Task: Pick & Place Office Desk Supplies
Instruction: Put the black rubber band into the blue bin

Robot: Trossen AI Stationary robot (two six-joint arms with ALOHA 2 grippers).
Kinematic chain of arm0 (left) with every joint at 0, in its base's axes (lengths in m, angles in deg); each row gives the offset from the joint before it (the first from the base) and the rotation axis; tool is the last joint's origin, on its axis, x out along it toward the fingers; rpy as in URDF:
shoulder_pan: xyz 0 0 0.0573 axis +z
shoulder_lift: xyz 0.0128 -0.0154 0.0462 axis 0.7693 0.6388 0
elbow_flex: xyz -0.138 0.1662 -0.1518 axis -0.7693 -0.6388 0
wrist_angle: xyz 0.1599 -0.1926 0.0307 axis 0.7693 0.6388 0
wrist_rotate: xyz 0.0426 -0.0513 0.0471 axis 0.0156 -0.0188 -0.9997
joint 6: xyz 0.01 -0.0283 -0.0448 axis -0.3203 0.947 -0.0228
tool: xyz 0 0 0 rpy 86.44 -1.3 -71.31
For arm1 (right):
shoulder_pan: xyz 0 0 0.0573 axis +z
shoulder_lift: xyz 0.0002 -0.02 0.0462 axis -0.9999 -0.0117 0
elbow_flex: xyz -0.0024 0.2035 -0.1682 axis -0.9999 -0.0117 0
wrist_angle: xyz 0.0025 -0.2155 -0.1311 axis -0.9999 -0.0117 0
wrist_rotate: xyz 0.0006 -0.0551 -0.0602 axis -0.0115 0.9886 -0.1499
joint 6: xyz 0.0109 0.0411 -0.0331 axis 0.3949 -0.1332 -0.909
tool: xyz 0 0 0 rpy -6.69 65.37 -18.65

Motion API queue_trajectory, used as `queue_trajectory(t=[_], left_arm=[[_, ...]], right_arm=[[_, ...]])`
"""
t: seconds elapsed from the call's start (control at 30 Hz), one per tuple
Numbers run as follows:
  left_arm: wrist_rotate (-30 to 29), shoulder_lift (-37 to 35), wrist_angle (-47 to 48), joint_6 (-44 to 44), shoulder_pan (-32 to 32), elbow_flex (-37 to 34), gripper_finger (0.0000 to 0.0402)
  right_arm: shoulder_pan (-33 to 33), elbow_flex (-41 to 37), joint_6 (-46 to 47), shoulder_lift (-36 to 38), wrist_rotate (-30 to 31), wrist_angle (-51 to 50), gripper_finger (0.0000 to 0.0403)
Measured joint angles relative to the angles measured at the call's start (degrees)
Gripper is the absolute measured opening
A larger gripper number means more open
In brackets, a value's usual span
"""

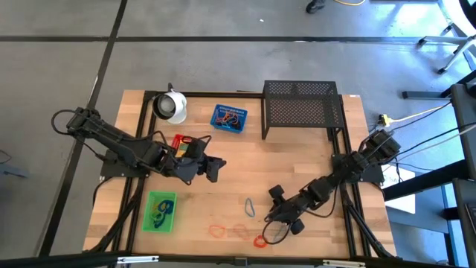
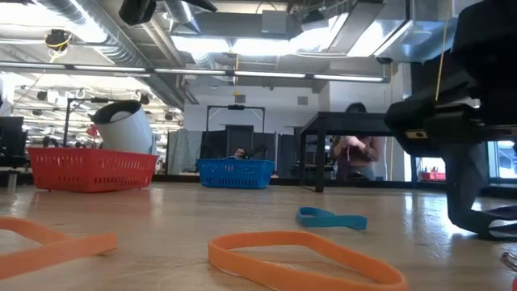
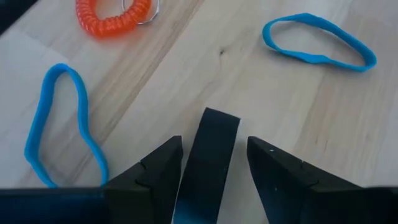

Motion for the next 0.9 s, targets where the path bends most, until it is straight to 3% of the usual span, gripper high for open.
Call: queue_trajectory(t=[0.13,0.4,0.7,0.9], left_arm=[[-0.7,0.0,0.3,0.0,0.0,0.0,0.0107],[-1.5,0.0,0.5,0.0,0.0,0.0,0.0104],[-1.6,0.0,0.4,-1.2,0.0,0.0,0.0103],[-4.9,0.0,0.4,-6.2,0.0,0.0,0.0115]], right_arm=[[0.2,0.0,-0.1,0.0,0.9,-0.5,0.0147],[0.2,0.0,0.0,0.0,0.7,-1.0,0.0012],[-1.3,-0.4,1.0,3.9,2.7,-3.4,0.0005],[-5.3,-0.4,-0.2,9.4,7.5,-7.2,0.0006]])
